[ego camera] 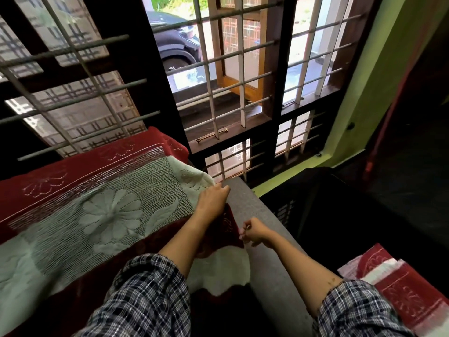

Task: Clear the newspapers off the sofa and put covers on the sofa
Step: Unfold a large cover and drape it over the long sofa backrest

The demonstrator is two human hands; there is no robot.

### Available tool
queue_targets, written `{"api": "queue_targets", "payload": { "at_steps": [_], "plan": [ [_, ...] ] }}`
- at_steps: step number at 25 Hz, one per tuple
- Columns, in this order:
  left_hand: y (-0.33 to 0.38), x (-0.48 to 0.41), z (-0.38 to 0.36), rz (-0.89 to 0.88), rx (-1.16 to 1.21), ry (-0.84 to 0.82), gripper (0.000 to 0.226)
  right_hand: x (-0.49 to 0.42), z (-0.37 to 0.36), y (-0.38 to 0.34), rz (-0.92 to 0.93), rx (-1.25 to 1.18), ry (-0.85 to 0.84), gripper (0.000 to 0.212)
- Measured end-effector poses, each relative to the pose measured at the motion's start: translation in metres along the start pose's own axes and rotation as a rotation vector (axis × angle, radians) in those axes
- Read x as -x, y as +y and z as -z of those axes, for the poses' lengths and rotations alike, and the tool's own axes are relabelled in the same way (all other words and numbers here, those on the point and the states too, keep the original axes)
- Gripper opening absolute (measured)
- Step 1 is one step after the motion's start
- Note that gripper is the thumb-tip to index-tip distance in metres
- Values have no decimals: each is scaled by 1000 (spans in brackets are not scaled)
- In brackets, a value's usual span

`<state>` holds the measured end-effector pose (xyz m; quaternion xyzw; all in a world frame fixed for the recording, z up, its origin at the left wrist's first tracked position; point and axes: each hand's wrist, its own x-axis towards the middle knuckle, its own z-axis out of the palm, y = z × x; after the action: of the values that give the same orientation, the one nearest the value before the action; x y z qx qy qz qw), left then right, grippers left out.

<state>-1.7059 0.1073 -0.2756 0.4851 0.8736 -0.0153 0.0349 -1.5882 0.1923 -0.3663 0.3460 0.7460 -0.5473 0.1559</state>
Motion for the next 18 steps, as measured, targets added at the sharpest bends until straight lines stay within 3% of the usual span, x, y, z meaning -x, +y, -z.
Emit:
{"api": "queue_targets", "payload": {
  "at_steps": [3,10,12,18],
  "plan": [
    [3,-1,-3,33,75,30,19,-1,2,-16,138,-131,106,15],
    [6,10,-4,139,609,221,26,6,10,-54,323,-364,339,16],
    [11,24,4,199,710,315,27,22,13,-62,362,-502,235,5],
    [19,88,40,618,1207,576,22,89,6,-93,316,-734,-144,51]
  ]
}}
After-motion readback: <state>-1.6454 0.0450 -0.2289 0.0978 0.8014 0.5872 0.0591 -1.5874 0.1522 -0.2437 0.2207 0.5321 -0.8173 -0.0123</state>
